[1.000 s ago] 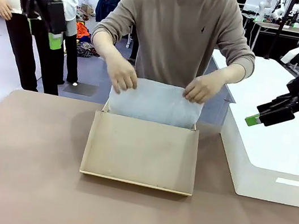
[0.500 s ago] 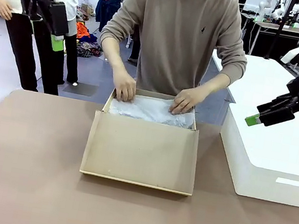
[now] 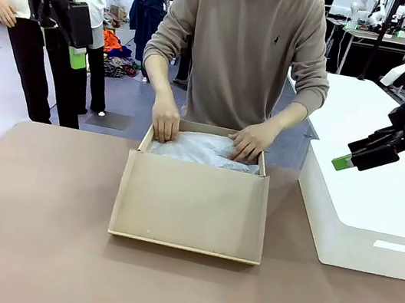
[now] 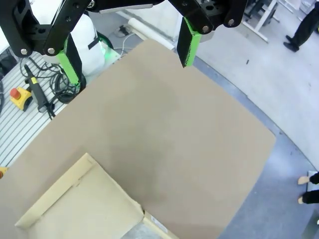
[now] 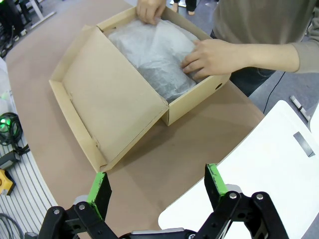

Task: Pack the shoes into the box.
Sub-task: Close the Shoes Box.

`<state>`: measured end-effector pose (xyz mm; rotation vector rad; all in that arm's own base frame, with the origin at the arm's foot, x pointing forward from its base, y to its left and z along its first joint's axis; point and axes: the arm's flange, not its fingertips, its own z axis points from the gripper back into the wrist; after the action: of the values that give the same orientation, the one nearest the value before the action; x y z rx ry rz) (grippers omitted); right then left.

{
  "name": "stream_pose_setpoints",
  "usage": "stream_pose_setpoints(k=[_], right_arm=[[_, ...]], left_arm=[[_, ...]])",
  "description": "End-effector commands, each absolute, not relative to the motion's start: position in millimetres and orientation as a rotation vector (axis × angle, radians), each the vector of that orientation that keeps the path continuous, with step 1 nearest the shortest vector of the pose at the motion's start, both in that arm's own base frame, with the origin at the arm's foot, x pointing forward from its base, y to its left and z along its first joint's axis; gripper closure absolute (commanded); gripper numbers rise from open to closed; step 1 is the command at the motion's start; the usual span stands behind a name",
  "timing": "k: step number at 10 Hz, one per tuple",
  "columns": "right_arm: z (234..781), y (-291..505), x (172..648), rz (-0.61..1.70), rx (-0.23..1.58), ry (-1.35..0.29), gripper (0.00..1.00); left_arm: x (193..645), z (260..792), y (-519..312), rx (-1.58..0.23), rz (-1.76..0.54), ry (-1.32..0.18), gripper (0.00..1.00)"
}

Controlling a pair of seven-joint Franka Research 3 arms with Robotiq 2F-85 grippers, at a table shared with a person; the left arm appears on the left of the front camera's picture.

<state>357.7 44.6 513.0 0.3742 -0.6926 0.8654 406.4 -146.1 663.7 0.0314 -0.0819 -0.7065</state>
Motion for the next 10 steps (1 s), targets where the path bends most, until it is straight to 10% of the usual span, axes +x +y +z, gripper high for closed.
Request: stream_pose_setpoints(k=[1,10], right_arm=[[512,42,361,0.887,0.394,-0.714,0.00],[512,42,361,0.887,0.394,-0.714,0.00]], left_arm=[[407,666,-143,0.042,-0.697,-0.078,0.00],[394,662,-83,-0.049,-1.184,-0.195,0.00]])
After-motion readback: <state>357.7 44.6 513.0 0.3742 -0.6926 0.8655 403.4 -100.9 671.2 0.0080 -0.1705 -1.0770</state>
